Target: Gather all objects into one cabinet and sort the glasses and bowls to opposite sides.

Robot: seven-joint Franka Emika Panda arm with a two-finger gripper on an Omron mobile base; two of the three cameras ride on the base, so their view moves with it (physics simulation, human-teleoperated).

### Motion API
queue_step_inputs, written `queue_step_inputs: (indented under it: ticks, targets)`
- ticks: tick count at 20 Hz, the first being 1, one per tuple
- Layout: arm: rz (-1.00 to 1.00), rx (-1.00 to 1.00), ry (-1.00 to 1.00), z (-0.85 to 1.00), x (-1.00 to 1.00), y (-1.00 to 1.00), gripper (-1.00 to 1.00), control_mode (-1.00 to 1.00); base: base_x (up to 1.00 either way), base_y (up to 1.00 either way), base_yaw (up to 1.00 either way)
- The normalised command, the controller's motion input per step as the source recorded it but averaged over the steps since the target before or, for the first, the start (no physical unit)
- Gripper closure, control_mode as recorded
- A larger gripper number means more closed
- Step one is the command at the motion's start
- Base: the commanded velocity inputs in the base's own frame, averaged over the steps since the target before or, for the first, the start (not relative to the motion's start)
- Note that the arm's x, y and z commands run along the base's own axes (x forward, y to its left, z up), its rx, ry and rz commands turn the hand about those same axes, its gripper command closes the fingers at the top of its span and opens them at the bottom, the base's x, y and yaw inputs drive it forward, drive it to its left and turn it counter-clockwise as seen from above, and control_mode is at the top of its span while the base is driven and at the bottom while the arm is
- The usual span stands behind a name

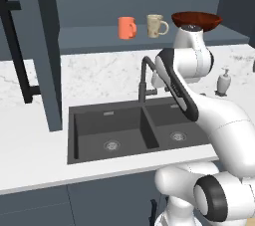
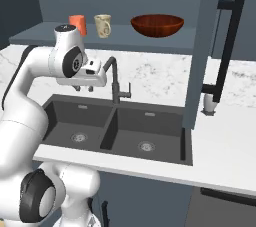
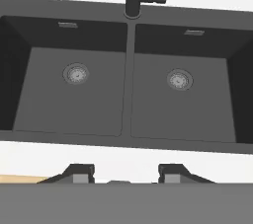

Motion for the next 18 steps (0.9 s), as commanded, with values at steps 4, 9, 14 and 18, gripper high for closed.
queue_step_inputs:
  ticks: [4, 9, 14, 18]
  targets:
    - [0.0, 0.0, 0.0, 0.0, 0.0, 0.0, -1.0, 1.0, 0.0, 0.0, 0.0]
    - [0.0, 0.0, 0.0, 0.0, 0.0, 0.0, -1.0, 1.0, -0.36, 0.0, 0.0]
    - [0.0, 0.0, 0.0, 0.0, 0.0, 0.0, -1.0, 1.0, -0.63, 0.0, 0.0]
    - [0.0, 0.0, 0.0, 0.0, 0.0, 0.0, -1.0, 1.0, -0.62, 0.0, 0.0]
